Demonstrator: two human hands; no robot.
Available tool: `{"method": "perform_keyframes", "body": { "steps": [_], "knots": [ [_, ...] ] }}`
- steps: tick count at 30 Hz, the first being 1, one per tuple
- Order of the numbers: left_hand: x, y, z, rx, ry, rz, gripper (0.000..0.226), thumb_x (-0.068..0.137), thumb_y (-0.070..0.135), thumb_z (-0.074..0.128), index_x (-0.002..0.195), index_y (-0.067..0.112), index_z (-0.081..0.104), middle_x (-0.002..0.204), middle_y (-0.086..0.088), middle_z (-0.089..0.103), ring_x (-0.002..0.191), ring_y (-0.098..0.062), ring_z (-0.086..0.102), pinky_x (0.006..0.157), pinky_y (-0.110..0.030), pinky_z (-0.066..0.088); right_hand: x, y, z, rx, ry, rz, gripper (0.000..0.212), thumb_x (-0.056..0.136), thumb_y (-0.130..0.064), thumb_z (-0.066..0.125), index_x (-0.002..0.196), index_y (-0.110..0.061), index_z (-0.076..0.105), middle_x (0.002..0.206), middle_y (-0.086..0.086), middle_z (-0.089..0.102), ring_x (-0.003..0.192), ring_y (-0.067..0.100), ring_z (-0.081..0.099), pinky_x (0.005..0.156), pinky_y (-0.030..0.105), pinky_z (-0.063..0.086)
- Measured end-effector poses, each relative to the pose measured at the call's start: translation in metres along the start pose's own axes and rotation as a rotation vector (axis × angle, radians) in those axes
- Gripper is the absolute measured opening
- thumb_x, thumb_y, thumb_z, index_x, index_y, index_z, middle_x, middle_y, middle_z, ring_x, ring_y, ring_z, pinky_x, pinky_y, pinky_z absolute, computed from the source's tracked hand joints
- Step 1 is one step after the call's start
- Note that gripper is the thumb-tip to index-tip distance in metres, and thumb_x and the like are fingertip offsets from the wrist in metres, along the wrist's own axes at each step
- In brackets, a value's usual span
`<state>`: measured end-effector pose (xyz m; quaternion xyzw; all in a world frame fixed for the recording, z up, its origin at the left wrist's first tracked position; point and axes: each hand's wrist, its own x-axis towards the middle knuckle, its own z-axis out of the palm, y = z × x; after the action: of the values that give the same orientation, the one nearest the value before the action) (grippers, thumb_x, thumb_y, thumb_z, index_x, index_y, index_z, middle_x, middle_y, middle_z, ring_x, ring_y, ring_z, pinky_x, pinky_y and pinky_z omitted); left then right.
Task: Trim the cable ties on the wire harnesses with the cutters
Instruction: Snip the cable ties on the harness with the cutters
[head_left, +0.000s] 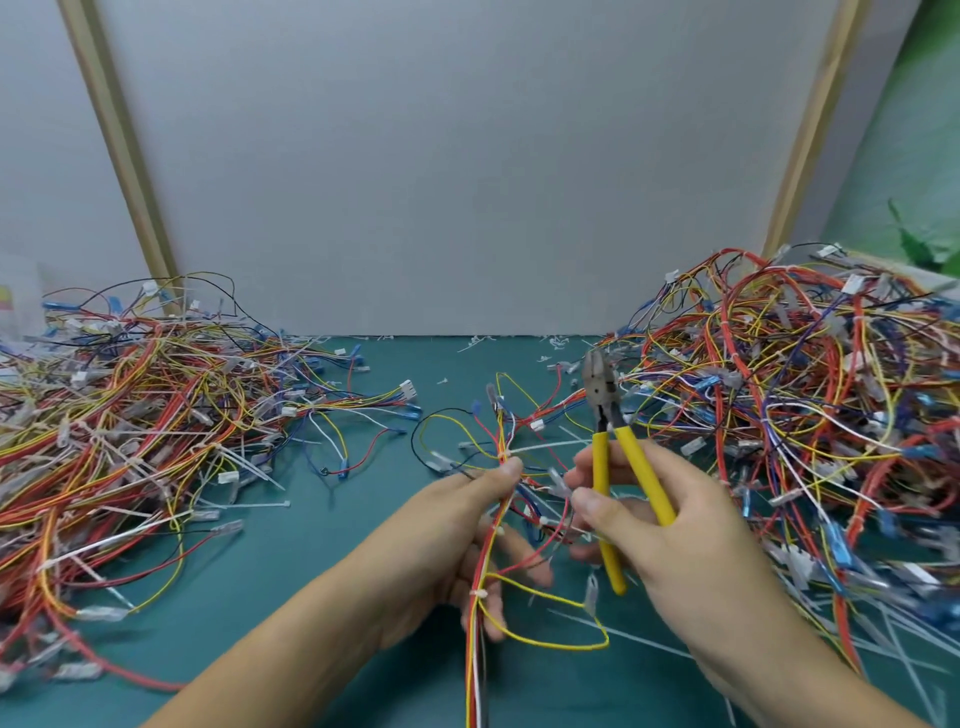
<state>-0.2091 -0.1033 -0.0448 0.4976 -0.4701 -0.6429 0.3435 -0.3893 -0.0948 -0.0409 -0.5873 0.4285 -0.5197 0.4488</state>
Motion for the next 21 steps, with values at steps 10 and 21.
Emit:
{"method": "perform_keyframes", "body": {
  "steps": [10, 21],
  "knots": [
    [0.0002, -0.0041, 0.0020, -0.051, 0.141, 0.285, 0.010, 0.085, 0.004, 0.067, 0.080, 0.009, 0.074, 0.074, -0.016, 0.068, 0.061, -0.023, 0.066, 0.054, -0.027, 0.056, -0.0022, -0.0010, -0.0011, -0.039, -0.122, 0.108, 0.025, 0.079, 0.003, 0.077, 0.091, -0.019, 0.073, 0.079, 0.006, 0.074, 0.066, 0.017, 0.072, 0.058, 0.018, 0.054],
    [-0.0022, -0.0039, 0.0017, 0.006, 0.201, 0.403, 0.024, 0.087, -0.007, 0.061, 0.075, 0.010, 0.074, 0.075, -0.011, 0.071, 0.057, -0.015, 0.060, 0.058, -0.022, 0.055, -0.0059, 0.0021, 0.0038, 0.075, -0.216, 0.201, 0.024, 0.085, 0.008, 0.068, 0.098, -0.012, 0.070, 0.066, 0.010, 0.065, 0.056, 0.019, 0.061, 0.055, 0.024, 0.053]
  ]
}}
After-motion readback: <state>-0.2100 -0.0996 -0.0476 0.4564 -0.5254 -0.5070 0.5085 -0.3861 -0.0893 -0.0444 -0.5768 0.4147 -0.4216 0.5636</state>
